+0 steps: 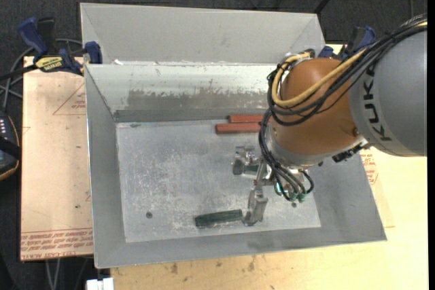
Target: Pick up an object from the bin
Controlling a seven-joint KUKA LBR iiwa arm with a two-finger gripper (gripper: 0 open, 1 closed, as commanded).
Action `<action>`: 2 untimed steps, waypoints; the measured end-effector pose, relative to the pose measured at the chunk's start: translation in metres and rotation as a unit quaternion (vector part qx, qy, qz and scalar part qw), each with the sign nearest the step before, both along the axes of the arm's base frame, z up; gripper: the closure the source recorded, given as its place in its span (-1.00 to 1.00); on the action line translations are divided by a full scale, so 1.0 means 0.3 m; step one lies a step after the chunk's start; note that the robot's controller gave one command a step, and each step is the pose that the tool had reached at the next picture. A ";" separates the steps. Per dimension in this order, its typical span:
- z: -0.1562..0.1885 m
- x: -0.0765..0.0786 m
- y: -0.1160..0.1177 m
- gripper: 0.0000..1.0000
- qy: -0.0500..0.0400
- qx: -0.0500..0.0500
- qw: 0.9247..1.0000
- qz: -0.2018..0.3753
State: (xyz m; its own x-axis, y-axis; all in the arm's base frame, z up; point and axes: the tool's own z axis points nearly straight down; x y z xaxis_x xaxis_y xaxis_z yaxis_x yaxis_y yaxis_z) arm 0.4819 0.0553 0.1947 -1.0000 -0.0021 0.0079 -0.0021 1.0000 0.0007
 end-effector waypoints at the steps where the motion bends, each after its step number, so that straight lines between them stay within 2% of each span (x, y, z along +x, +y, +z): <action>1: -0.407 0.024 0.066 -1.00 -0.009 0.001 0.994 0.104; 2: -0.405 0.014 0.064 1.00 -0.004 0.001 0.995 0.104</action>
Offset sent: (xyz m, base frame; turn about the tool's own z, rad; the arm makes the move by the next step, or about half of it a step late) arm 0.0041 0.0190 -0.1214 -0.2116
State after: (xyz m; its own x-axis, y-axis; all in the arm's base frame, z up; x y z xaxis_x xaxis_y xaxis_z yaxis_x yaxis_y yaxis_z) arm 0.4862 0.0745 0.0731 -0.9778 -0.2096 -0.0002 -0.2096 0.9778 0.0013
